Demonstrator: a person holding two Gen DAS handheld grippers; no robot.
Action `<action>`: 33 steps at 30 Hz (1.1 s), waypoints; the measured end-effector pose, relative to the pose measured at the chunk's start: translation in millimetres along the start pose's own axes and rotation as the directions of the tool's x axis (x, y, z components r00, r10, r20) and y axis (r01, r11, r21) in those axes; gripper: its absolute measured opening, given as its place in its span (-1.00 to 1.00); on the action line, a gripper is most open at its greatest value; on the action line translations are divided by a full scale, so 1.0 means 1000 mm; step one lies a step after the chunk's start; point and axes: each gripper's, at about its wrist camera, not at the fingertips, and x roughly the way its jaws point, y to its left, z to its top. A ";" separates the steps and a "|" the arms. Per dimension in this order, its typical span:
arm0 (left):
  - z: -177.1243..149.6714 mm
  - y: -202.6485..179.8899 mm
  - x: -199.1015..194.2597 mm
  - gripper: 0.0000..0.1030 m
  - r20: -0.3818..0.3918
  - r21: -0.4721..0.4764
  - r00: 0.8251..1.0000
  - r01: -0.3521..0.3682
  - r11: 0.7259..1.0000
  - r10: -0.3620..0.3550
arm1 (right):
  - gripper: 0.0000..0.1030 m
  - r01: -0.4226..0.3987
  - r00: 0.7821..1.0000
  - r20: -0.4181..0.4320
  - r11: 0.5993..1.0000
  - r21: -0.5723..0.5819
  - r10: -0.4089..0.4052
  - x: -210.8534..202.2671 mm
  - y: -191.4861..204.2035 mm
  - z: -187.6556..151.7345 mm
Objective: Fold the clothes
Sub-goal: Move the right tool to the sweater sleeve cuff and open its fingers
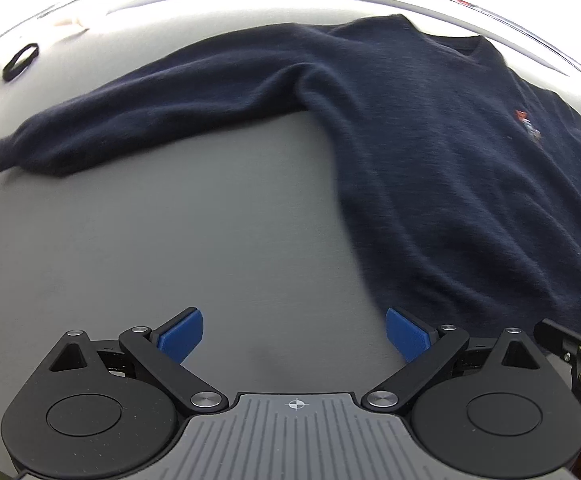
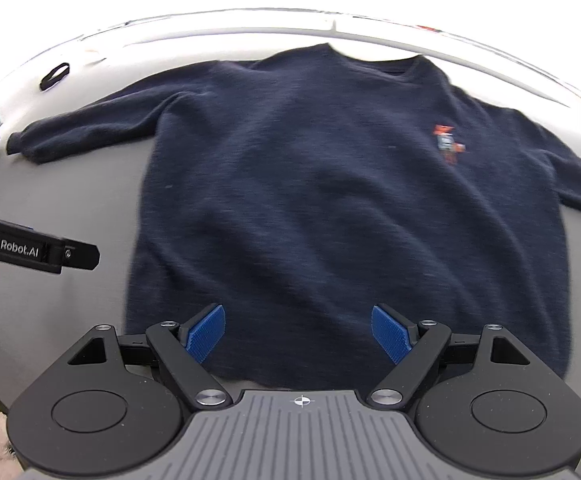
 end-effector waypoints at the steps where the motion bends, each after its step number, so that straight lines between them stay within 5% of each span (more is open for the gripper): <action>1: 0.000 0.011 0.001 1.00 -0.004 -0.013 1.000 0.004 1.000 -0.004 | 0.63 -0.004 1.000 -0.003 1.000 -0.004 0.004 0.002 0.006 0.001; 18: 0.020 0.193 0.007 1.00 0.006 -0.234 1.000 -0.019 0.972 0.021 | 0.63 -0.025 0.999 -0.023 0.999 -0.021 0.025 0.032 0.134 0.026; 27: 0.050 0.295 0.012 1.00 0.074 -0.409 0.997 0.000 0.912 0.033 | 0.63 -0.060 0.996 0.056 0.981 -0.183 0.071 0.061 0.220 0.064; 33: 0.041 0.336 0.014 1.00 0.078 -0.506 0.997 0.047 0.861 -0.008 | 0.63 -0.040 0.981 0.164 0.942 -0.334 0.100 0.092 0.283 0.105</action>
